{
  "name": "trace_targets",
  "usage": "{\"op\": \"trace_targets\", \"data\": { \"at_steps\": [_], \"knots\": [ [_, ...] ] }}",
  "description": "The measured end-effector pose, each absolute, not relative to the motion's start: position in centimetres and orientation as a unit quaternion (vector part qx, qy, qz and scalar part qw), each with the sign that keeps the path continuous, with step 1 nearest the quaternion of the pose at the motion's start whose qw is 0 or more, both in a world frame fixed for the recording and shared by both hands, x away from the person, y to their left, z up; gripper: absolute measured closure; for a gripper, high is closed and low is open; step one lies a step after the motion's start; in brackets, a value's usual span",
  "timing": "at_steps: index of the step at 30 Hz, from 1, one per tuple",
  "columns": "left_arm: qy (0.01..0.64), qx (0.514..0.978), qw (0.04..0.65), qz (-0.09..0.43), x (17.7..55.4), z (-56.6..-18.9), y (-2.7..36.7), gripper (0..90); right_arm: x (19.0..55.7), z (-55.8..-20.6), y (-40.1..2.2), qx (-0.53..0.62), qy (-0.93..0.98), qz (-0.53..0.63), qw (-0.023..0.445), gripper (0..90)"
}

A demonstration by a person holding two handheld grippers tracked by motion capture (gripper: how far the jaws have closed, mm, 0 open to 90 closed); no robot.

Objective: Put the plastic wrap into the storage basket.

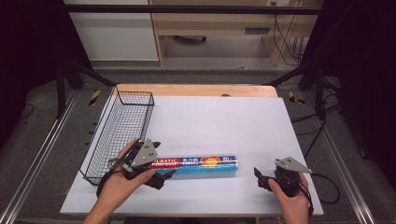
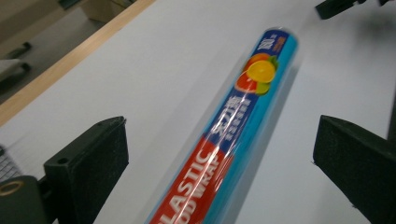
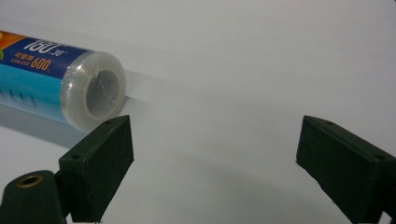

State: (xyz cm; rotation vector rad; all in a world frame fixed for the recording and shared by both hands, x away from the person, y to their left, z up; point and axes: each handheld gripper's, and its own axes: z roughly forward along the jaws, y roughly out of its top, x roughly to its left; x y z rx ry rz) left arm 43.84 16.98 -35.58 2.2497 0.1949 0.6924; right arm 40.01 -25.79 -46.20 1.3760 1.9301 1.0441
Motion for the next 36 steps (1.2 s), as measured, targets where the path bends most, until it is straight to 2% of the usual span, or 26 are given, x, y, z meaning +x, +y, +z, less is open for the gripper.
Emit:
{"op": "trace_targets", "data": {
  "at_steps": [5,6,15,30,32,36],
  "knots": [
    [0.052,0.899,0.36,0.245,45.3,-35.4,14.9,4.2,39.9,-46.1,-25.8,0.513,0.714,0.393,0.27,11.6],
    [0.036,0.911,0.337,0.235,45.9,-35.4,13.7,4.2,39.9,-46.1,-25.8,0.514,0.714,0.393,0.267,11.6],
    [-0.001,0.933,0.279,0.226,47.7,-36.8,9.7,5.7,39.8,-46.0,-25.5,0.504,0.718,0.398,0.268,11.6],
    [-0.015,0.945,0.257,0.2,49.3,-38.6,9.5,12.1,39.9,-46.0,-25.5,0.503,0.72,0.397,0.266,12.3],
    [-0.018,0.953,0.253,0.164,49.7,-39.3,9.3,12.3,39.9,-46.1,-25.4,0.504,0.72,0.398,0.264,12.3],
    [-0.019,0.962,0.237,0.136,50.2,-40.5,8.7,12.0,39.9,-46.0,-25.2,0.503,0.722,0.398,0.26,12.3]
  ]
}}
